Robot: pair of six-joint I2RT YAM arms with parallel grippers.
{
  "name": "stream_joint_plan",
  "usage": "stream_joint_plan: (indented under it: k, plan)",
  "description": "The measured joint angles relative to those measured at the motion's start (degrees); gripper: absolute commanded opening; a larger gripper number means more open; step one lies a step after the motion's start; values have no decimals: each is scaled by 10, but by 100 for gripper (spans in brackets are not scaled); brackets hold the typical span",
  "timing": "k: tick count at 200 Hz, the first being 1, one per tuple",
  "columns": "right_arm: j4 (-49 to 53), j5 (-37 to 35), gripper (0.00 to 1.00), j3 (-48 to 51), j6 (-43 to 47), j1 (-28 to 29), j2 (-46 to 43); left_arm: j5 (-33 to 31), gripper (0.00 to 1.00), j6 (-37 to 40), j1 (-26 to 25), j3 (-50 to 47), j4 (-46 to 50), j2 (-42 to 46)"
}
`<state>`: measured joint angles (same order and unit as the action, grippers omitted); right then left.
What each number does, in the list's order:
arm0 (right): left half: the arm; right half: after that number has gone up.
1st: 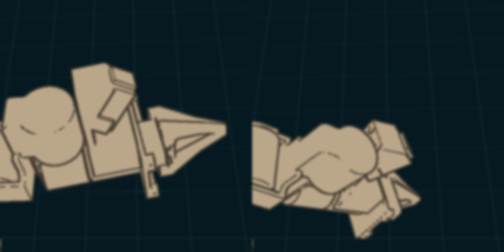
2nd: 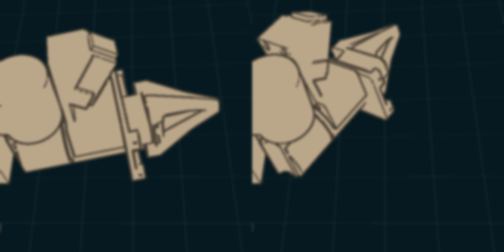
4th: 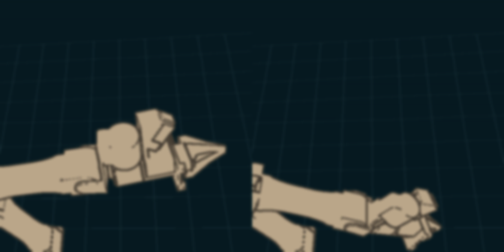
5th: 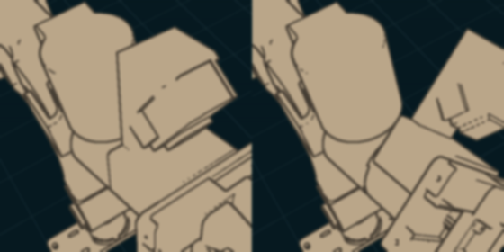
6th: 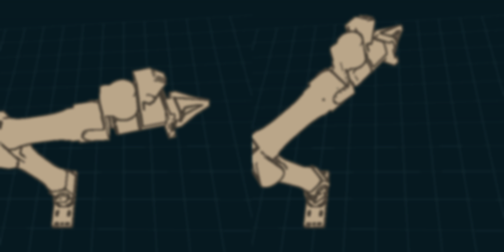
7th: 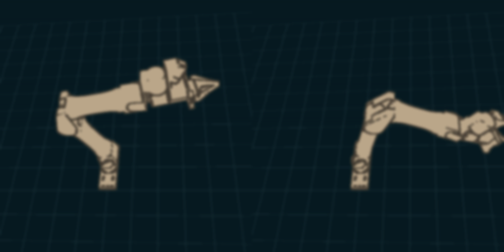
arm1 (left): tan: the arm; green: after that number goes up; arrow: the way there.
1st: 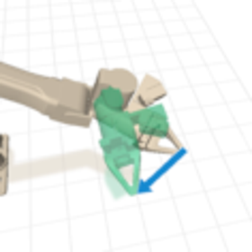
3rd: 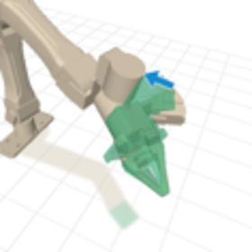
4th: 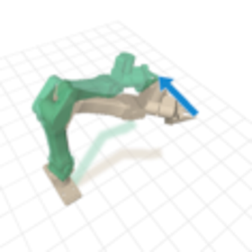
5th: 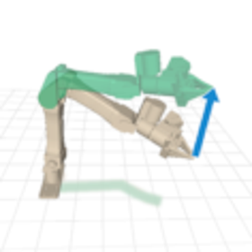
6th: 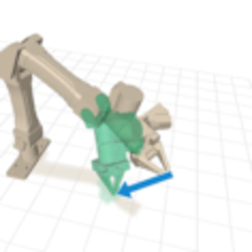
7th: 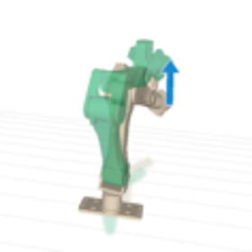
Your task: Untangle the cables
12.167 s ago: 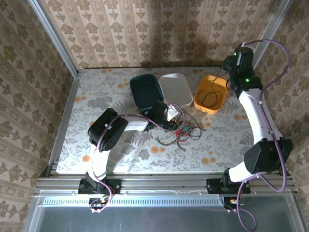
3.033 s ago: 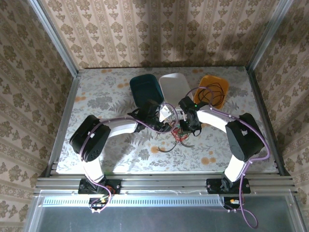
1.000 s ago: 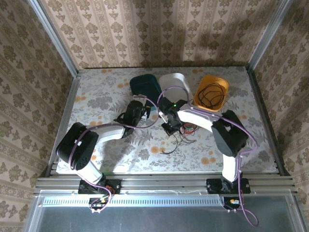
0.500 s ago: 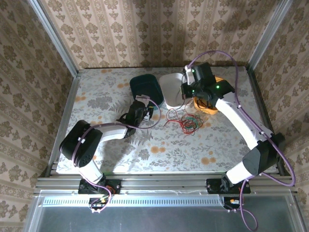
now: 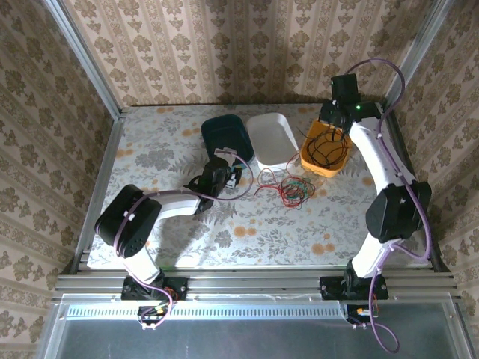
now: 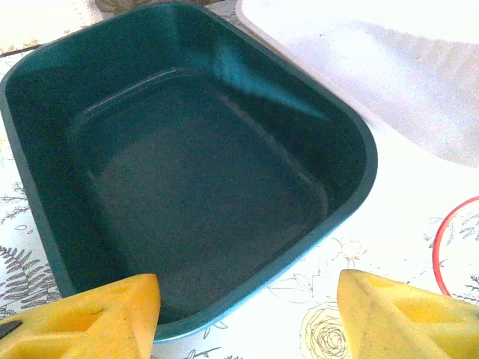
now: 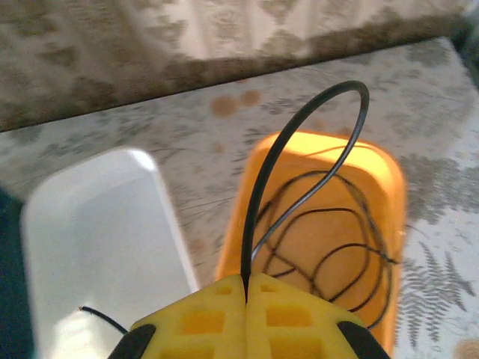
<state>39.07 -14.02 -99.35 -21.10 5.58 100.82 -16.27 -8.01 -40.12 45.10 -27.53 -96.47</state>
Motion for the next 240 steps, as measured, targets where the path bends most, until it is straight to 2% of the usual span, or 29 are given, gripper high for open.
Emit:
stream_joint_plan:
  k: [60,133,211,240]
  plan:
    - [39,-42,0,-4,-62,-14,89,4,65,-2,0,0,-2,0]
    - [93,-96,0,-38,-72,5,155,13,65,-2,-1,-1,-4,0]
    - [100,25,0,-39,-60,12,183,36,65,-2,-3,12,-4,-13]
    - [97,45,0,-39,-59,12,184,39,66,-2,-9,13,-3,-13]
